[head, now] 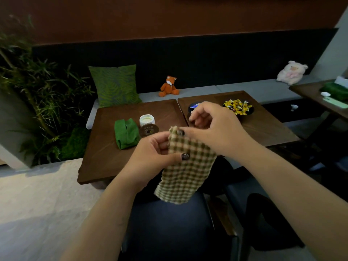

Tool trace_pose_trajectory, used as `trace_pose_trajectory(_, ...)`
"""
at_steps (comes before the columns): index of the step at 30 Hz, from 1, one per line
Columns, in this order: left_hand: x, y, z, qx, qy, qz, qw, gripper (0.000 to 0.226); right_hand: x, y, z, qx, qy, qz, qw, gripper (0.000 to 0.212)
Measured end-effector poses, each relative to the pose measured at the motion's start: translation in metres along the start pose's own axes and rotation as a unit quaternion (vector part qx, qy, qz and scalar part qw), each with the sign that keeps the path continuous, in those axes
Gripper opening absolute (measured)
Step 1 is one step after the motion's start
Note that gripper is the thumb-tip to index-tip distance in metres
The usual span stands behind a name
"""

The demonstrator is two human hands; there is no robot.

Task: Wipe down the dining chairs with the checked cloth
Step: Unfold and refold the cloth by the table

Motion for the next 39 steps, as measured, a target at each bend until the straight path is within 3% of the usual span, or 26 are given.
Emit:
trace_pose_trajectory(3,0.002,-0.007,0.002,0.037,0.005,-0.005,0.999,0.041,0.033,0.009,-0.016,0.021,0.148,0.196,0.969,0.052)
trace_pose_trajectory(6,0.007,-0.011,0.004,0.051,0.014,-0.039,0.998,0.042,0.047,0.043,-0.043,-0.054,0.228,0.473,0.85,0.082)
trace_pose_trajectory(8,0.011,-0.014,0.006,0.061,0.019,-0.068,0.996,0.043,0.049,0.06,-0.058,-0.084,0.252,0.522,0.811,0.062)
trace_pose_trajectory(10,0.013,-0.019,0.009,0.072,0.023,-0.094,0.993,0.039,0.052,0.07,-0.067,-0.083,0.284,0.503,0.812,0.034)
trace_pose_trajectory(12,0.001,-0.028,0.014,0.085,0.012,-0.133,0.987,0.031,0.058,0.077,-0.067,-0.07,0.292,0.487,0.82,0.02)
trace_pose_trajectory(17,-0.086,-0.037,0.011,0.063,-0.105,-0.187,0.975,0.026,0.061,0.073,-0.057,-0.073,0.285,0.386,0.874,0.017)
trace_pose_trajectory(21,-0.108,-0.029,0.013,0.039,-0.137,-0.17,0.975,0.025,0.079,0.071,-0.061,-0.098,0.316,0.292,0.897,0.011)
trace_pose_trajectory(26,-0.1,-0.028,0.026,0.023,-0.169,-0.079,0.982,0.026,0.109,0.079,-0.078,-0.072,0.395,0.317,0.859,0.015)
trace_pose_trajectory(28,-0.097,-0.028,0.03,0.017,-0.183,-0.022,0.983,0.035,0.121,0.09,-0.087,-0.064,0.458,0.377,0.803,0.023)
trace_pose_trajectory(30,-0.099,-0.028,0.035,0.023,-0.196,0.053,0.979,0.044,0.121,0.099,-0.094,-0.107,0.495,0.431,0.747,0.027)
trace_pose_trajectory(31,-0.099,-0.027,0.038,0.026,-0.196,0.082,0.977,0.045,0.121,0.1,-0.096,-0.134,0.496,0.433,0.741,0.028)
trace_pose_trajectory(33,-0.093,-0.028,0.045,0.038,-0.168,0.114,0.978,0.039,0.122,0.094,-0.093,-0.16,0.474,0.413,0.761,0.029)
trace_pose_trajectory(36,-0.058,-0.029,0.045,0.076,-0.041,0.095,0.992,0.031,0.114,0.069,-0.067,-0.103,0.369,0.417,0.824,0.031)
trace_pose_trajectory(39,-0.028,-0.027,0.036,0.069,0.031,0.053,0.996,0.03,0.093,0.042,-0.044,-0.07,0.271,0.469,0.838,0.039)
Point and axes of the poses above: each hand's wrist, its own z-axis towards the middle knuckle, its own y-axis out of the palm, x = y × z, the point moved 6 cm from there along z, towards the middle knuckle, and after that the axes turned 8 degrees about -y, right-handed, at the moved point
